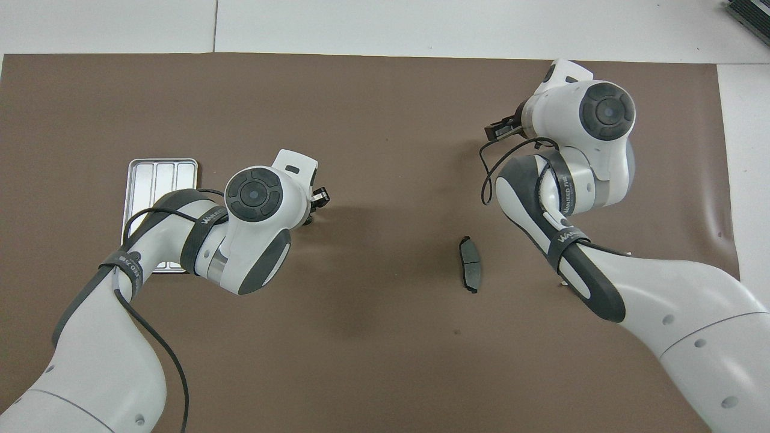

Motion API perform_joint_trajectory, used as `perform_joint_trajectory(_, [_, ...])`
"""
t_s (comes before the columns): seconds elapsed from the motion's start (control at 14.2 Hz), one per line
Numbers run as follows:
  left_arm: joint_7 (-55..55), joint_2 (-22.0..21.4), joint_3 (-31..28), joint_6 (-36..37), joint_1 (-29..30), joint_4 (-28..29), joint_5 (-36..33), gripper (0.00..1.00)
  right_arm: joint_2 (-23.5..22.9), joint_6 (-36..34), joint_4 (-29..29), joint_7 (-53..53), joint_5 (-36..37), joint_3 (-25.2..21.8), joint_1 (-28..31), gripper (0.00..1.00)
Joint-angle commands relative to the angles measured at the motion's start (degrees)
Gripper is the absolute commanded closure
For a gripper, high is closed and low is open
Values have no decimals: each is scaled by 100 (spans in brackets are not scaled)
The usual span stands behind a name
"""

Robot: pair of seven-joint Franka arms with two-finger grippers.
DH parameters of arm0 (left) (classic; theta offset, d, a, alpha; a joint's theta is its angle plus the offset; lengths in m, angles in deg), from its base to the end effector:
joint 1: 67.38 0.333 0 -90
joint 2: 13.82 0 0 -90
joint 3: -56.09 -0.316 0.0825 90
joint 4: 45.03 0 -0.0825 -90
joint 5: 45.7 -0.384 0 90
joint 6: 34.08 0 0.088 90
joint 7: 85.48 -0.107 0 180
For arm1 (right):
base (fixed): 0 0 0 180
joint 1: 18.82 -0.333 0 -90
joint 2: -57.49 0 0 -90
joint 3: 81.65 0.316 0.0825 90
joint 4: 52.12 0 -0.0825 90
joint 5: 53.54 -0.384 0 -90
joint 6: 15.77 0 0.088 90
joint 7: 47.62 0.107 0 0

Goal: Pick bearing gear from pile to tray
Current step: 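Grasp the gear with the left gripper while the right gripper withdraws, then lower the gear onto the silver tray and open the left gripper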

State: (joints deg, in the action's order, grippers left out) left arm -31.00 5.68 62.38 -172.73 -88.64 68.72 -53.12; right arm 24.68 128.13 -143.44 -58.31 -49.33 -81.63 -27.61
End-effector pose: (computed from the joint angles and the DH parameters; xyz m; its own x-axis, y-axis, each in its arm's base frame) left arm 0.5488 -0.2825 0.3033 0.9211 0.3756 0.1023 0.3731 -0.9268 0.0436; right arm 0.7151 0.1114 0.3358 0.8678 0.3806 0.3194 0.3606 -0.9247 0.1219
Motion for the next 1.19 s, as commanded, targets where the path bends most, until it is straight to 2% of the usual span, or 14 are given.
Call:
perform_joint_trajectory(0.0, [186,-113,-31,-101,-53,217,-119,55,-14,-20,-44,-450,80,103,455,17])
perform_joint_trajectory(0.21, [195,-148,-31,-144,-132,332,-119,57,-40,-73,-202,-460,80,103,773,18])
perform_joint_trajectory(0.49, [203,-148,-31,-136,-167,341,-111,61,-58,-91,-219,-259,-16,112,694,26])
perform_joint_trajectory(0.77, [203,-165,-23,-136,-185,358,-111,63,-163,-47,-228,103,-16,121,615,26])
perform_joint_trajectory(0.84, [203,-165,-23,-145,-202,376,-111,67,-163,-47,-254,103,-16,121,632,26])
perform_joint_trajectory(0.98, [195,-165,-23,-145,-203,376,-111,91,-163,-56,-290,111,-25,112,658,26])
perform_joint_trajectory(1.05, [186,-165,-31,-145,-203,376,-111,100,-163,-64,-298,111,-25,112,676,26])
perform_joint_trajectory(1.12, [160,-165,-31,-110,-194,350,-111,100,-155,-73,-333,111,-25,112,694,26])
